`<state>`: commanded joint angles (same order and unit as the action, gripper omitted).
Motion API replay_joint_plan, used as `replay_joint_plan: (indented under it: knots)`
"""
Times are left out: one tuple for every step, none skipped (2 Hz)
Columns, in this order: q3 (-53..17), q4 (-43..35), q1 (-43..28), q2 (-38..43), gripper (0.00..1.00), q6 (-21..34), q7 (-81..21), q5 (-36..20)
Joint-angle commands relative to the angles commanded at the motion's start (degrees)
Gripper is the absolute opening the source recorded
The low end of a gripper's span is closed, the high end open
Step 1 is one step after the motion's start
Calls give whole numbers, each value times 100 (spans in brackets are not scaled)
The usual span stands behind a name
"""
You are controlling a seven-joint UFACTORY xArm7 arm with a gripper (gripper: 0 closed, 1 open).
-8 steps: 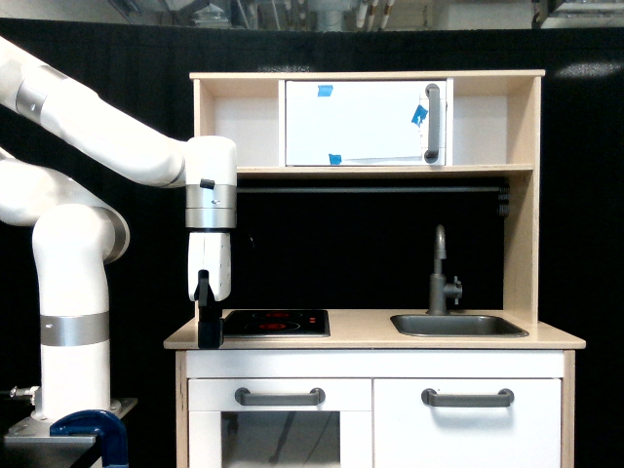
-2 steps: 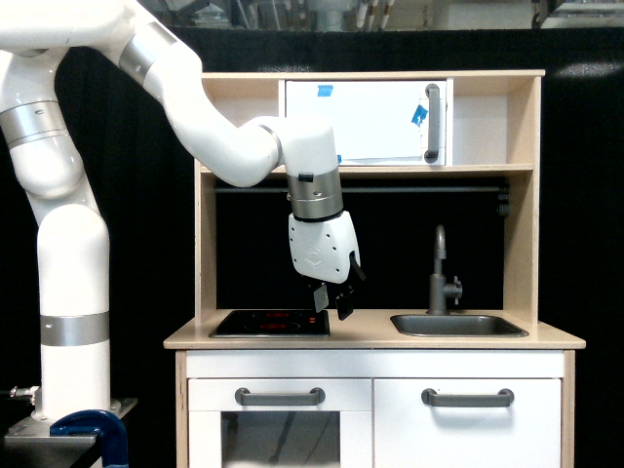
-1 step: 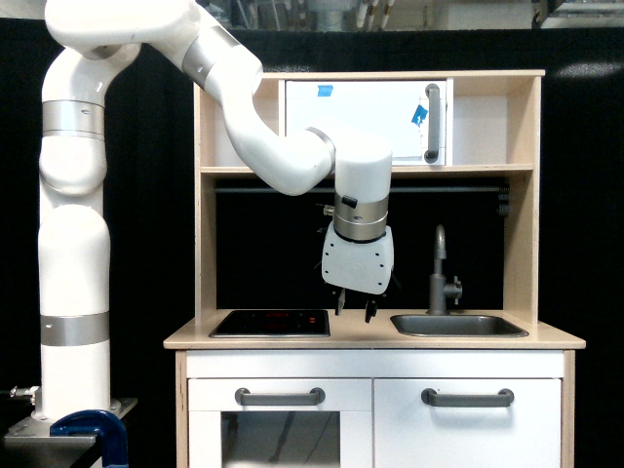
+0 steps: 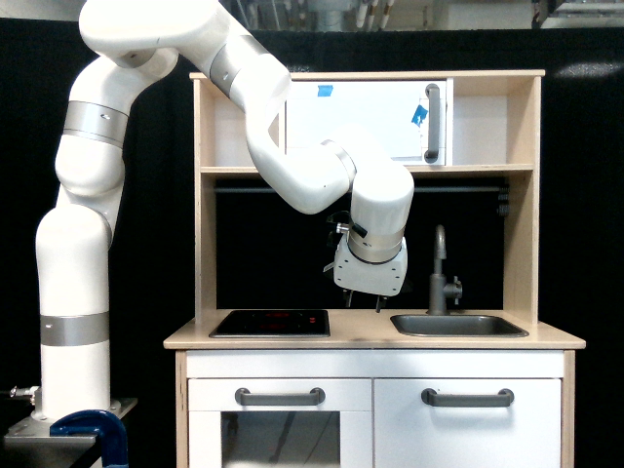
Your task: Open the oven door
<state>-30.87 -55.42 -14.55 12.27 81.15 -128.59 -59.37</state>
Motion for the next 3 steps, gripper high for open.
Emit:
replay_joint_plan:
  knots:
    - [97,363,627,-293,100,597,-579,-591]
    - [321,140,1356,71,100,2040,-1220,-944]
    - [383,286,1637,-181,100,2230,-1160,-1039]
